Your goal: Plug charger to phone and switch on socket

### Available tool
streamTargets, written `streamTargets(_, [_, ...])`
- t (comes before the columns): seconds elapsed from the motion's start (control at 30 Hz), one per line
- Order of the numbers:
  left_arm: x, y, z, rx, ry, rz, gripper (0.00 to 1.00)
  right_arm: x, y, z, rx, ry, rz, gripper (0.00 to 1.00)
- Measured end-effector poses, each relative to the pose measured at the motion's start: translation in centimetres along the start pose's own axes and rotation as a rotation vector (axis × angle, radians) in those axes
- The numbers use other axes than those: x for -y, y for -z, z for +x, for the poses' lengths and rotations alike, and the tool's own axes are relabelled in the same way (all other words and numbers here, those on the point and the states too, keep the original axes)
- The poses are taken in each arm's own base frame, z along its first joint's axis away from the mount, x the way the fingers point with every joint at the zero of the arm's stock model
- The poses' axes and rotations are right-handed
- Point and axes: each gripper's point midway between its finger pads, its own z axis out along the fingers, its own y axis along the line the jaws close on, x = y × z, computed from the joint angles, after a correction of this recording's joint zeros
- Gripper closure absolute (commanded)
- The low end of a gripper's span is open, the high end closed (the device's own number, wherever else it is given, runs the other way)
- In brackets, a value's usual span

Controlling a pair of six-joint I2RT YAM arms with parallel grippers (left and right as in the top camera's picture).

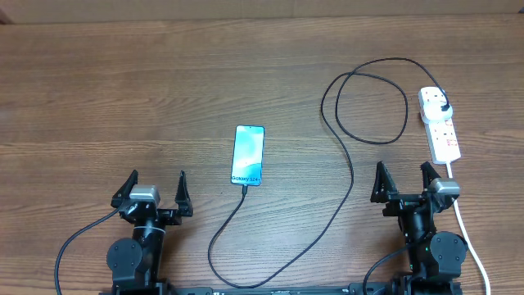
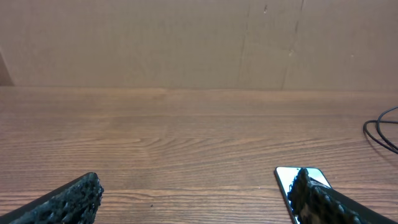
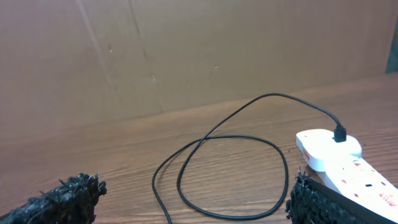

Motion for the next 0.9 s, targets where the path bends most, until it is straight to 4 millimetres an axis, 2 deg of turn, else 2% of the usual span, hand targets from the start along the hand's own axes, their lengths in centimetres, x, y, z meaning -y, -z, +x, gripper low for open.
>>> streamTargets(0.2, [0.0,0.0,0.0,0.000,0.000,0.000,0.00,-2.1,0.1,0.1,0.000,0.170,-0.123,0.00])
streamTargets(0.3, [0.0,0.0,0.0,0.000,0.000,0.000,0.00,-2.5,0.2,0.2,0.002,0.222,-0.147,0.00])
streamTargets(0.73, [0.0,0.0,0.0,0.000,0.000,0.000,0.00,-2.8,0.2,0.2,0.004,0.269,-0.165,0.00])
streamTargets(0.9, [0.0,0.0,0.0,0.000,0.000,0.000,0.00,-2.0,0.1,0.1,0.001,0.210,-0.116,0.00])
